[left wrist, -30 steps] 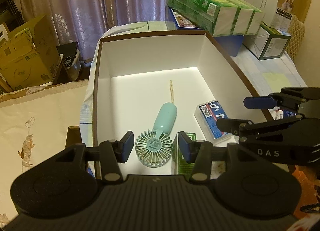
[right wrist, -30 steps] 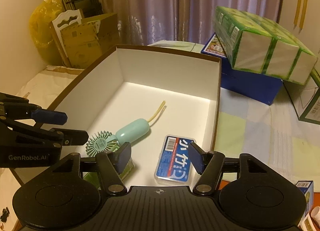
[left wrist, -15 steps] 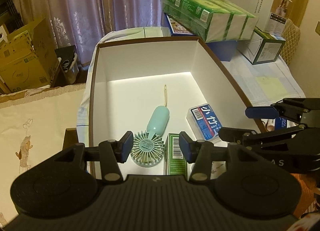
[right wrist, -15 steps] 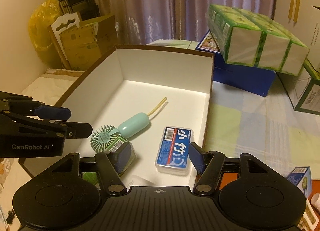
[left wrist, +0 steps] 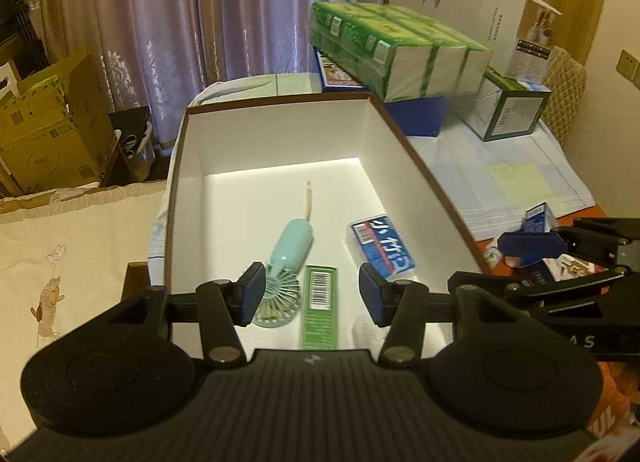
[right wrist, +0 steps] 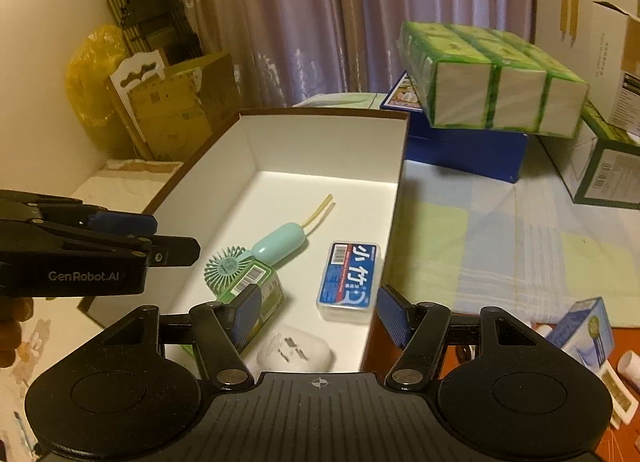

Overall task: Organize rigid objects
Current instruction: 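Withdraw both open grippers from the shoebox back over the mat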

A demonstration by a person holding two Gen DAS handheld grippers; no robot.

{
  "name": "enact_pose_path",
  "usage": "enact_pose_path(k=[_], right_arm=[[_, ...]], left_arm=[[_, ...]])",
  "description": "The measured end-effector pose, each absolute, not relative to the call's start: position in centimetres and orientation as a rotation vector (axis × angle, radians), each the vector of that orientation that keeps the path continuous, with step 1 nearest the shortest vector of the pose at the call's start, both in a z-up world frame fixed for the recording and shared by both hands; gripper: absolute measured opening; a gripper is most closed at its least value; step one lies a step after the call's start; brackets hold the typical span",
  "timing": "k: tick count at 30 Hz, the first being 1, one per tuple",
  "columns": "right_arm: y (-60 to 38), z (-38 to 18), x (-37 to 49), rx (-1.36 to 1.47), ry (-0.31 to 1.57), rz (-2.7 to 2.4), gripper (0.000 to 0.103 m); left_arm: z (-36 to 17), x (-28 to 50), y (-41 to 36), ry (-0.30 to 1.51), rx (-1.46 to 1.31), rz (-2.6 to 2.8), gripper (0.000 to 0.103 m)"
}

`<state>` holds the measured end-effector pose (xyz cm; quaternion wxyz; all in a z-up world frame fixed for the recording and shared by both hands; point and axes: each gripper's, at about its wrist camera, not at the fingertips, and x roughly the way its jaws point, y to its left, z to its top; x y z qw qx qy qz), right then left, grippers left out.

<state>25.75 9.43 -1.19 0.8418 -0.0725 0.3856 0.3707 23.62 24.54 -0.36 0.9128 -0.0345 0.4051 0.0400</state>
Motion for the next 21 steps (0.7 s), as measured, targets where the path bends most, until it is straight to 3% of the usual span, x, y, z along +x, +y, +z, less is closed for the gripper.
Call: enact_pose_path(k=[21], right_arm=[[-7.4,-0.8,23.8,-0.119,0.864,0.716,0.061]], left_arm=[[0.2,20.5,8.4,0.813,-0.083,-0.114,0.047]])
